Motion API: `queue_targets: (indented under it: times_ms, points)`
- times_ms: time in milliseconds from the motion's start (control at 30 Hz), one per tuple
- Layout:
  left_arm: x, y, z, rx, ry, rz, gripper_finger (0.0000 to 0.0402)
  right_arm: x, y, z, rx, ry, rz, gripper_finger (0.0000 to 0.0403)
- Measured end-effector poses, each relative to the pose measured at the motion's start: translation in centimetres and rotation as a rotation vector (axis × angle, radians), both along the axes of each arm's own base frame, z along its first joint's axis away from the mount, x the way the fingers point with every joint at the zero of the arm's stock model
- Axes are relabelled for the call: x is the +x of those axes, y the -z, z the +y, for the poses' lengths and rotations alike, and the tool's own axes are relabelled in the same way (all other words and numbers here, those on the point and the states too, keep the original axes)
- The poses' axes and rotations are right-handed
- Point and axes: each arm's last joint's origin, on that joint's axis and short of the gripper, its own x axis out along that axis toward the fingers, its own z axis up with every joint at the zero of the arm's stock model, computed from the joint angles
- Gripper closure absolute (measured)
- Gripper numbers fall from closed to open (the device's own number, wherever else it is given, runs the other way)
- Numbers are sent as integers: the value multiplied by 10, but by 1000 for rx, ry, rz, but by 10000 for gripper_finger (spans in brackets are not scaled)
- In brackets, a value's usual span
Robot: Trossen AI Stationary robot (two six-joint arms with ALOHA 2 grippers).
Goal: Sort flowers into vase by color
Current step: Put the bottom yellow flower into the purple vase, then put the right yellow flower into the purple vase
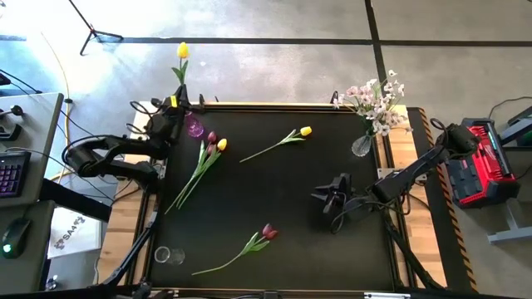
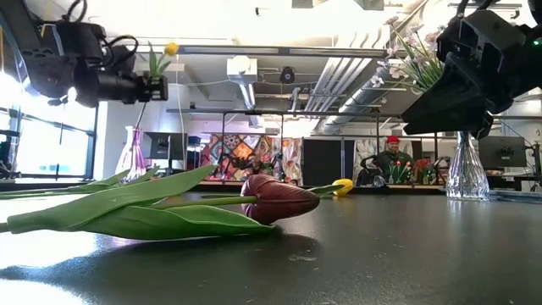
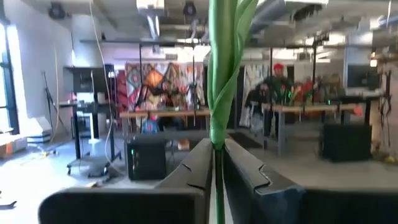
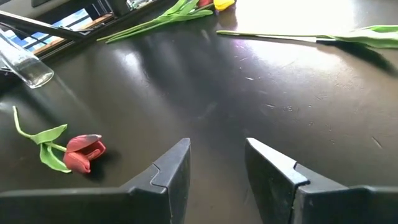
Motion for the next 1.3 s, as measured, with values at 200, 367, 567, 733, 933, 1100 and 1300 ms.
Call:
queue_targets:
  times_ms: [200,367,567,733,933,1100,1300]
  points:
    - [4,1,-4,-34,-5,-17,319,0,0,0,11,-13,5,263]
    - [8,-1,-14,-68,-21,-11,263,0,0,1,11,-28,12,263]
    - [12,-5,-30,-128,-21,27,225,0,1,1,10,-34,17,263]
    - [12,-13,-47,-134,-16,63,220,0,1,1,11,-36,19,263]
    - [11,-27,-68,-79,69,92,220,0,1,1,7,-39,20,263]
    - [17,-34,-79,-130,163,171,220,0,1,1,5,-45,23,263]
    - [31,-39,-87,-172,412,337,220,0,0,2,17,-54,19,263]
